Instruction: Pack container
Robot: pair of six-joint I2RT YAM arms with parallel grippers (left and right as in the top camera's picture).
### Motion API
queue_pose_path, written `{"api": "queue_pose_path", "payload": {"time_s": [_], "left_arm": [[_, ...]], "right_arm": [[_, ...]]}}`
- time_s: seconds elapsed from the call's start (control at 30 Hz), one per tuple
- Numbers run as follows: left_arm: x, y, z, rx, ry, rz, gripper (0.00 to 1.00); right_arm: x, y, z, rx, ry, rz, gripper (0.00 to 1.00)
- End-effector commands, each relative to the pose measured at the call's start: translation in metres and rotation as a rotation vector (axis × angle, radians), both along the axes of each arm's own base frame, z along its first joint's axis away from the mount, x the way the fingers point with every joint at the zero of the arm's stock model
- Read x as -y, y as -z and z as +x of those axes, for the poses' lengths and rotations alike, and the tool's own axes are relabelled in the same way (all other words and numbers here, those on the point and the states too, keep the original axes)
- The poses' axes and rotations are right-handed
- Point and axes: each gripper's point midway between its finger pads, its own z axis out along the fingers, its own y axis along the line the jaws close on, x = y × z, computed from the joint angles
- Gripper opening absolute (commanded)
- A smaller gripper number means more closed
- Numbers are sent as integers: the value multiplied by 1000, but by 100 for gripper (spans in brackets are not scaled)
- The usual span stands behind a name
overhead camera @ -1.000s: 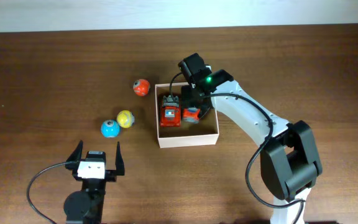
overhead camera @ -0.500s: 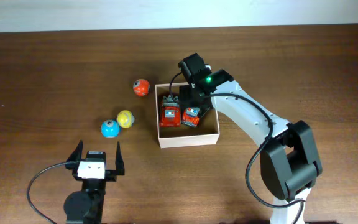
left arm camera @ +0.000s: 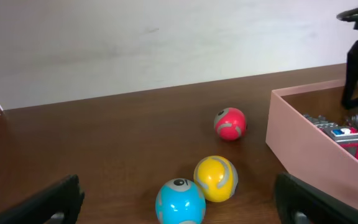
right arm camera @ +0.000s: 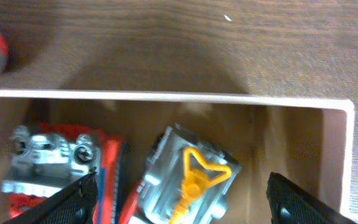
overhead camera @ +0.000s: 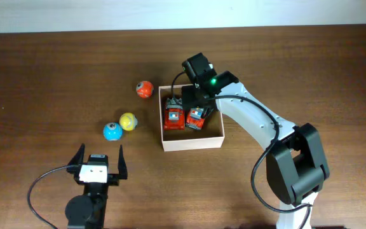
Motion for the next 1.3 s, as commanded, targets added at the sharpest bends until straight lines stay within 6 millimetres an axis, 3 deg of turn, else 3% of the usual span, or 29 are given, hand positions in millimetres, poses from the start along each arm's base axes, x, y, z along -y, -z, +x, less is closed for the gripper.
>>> {"api": "queue_pose_path", "payload": {"time_s": [0.0, 0.53, 0.8, 1.27], "left_arm": [[0, 1, 0, 2, 6, 15, 99], [0, 1, 0, 2, 7, 15, 99], [0, 1, 0, 2, 7, 15, 99], [0, 1, 0, 2, 7, 15, 99]], "right_arm": [[-13, -7, 4, 20, -53, 28, 81], [-29, -10, 1, 13, -143, 90, 81], [-23, -9, 5, 20, -70, 83, 81], [-40, 17, -2, -41, -204, 109, 80]]}}
